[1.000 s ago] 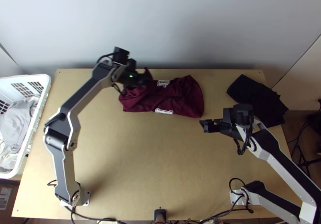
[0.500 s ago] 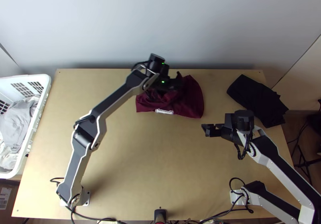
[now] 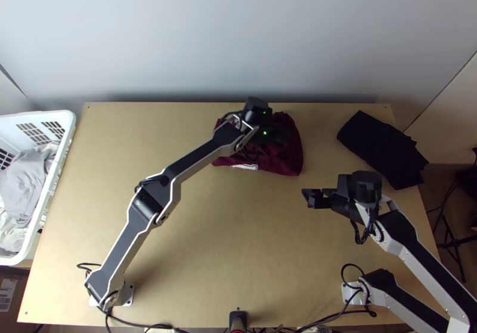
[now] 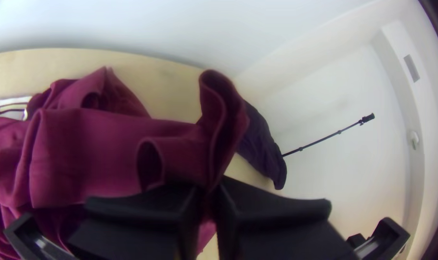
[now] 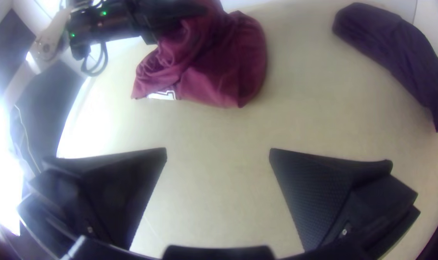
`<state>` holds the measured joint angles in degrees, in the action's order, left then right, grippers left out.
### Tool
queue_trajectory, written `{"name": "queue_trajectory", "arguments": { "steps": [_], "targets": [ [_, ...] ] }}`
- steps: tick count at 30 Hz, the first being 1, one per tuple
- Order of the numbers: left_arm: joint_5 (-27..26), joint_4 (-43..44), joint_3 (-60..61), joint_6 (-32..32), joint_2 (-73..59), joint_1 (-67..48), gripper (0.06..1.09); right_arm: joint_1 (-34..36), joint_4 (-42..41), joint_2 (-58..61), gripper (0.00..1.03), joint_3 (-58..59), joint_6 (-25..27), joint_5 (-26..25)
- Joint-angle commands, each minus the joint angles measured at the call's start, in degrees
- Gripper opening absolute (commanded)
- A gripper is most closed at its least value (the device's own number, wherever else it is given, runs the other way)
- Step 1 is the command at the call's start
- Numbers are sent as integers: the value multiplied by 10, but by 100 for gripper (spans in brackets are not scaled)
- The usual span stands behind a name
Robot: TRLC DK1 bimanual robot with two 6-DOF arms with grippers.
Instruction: Fold the t-shirt
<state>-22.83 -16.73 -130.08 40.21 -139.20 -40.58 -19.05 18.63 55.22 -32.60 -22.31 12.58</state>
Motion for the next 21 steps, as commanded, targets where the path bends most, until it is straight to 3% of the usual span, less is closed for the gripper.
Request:
{"name": "queue_trajectory", "arguments": {
  "steps": [1, 2, 3, 13, 21],
  "targets": [
    [24, 43, -2, 10, -42, -12, 84, 1, 0, -17, 99, 5, -2, 0],
    [26, 44, -3, 13, -43, -11, 98, 1, 0, -17, 99, 6, -2, 1],
    [29, 43, -3, 21, -43, -10, 104, -1, 0, -18, 99, 8, -3, 0],
    [28, 29, -3, 47, 41, 22, 104, -11, -30, -6, 99, 18, -19, 1],
    [21, -53, 7, 23, 139, 82, 104, 22, -101, 87, 99, 19, -71, 19]
  ]
}}
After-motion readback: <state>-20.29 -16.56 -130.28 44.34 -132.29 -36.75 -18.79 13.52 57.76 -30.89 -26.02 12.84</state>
